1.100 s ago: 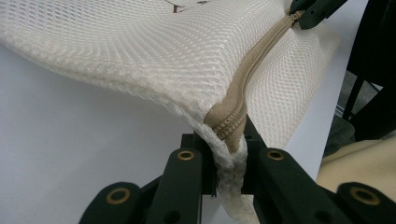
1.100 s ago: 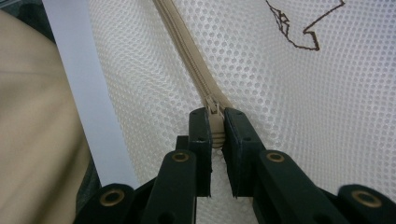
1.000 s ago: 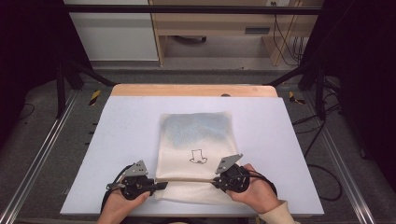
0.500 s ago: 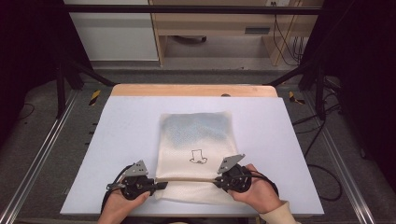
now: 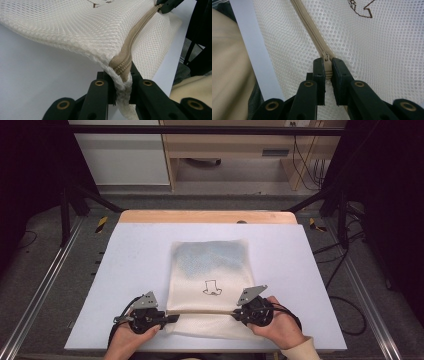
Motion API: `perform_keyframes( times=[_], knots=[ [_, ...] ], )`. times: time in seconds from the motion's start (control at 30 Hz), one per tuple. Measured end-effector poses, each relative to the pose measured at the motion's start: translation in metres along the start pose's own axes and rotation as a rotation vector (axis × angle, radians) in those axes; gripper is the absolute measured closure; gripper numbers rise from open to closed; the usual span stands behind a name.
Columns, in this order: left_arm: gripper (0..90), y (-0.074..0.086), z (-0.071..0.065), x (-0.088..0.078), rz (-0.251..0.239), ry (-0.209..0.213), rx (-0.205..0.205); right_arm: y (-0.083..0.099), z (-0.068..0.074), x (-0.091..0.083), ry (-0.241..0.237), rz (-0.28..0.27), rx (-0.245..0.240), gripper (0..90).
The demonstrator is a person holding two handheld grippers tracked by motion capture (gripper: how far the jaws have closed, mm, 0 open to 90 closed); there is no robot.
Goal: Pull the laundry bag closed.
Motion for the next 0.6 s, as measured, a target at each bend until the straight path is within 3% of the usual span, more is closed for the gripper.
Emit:
perform_keyframes(
  times=[0.33,0.6],
  knots=[
    [82.8,0.0,-0.0011,0.0012,0.006,-0.003,0.008,0.0037,-0.0011,-0.0027,0.009,0.0,0.016,82.2],
    [82.8,0.0003,-0.0008,0.0014,0.005,-0.005,0.003,0.0048,-0.0008,-0.0008,0.013,0.008,-0.003,82.2]
  ],
)
Point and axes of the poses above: each handheld gripper's, and its own axes: x roughly forward along the jaws, y roughly out of its underside, z roughly to its left, the point moved 2 cm from there along x, roughly forward along the jaws, and after that the axes turned 3 degrees about -x, right-handed, at the moved point
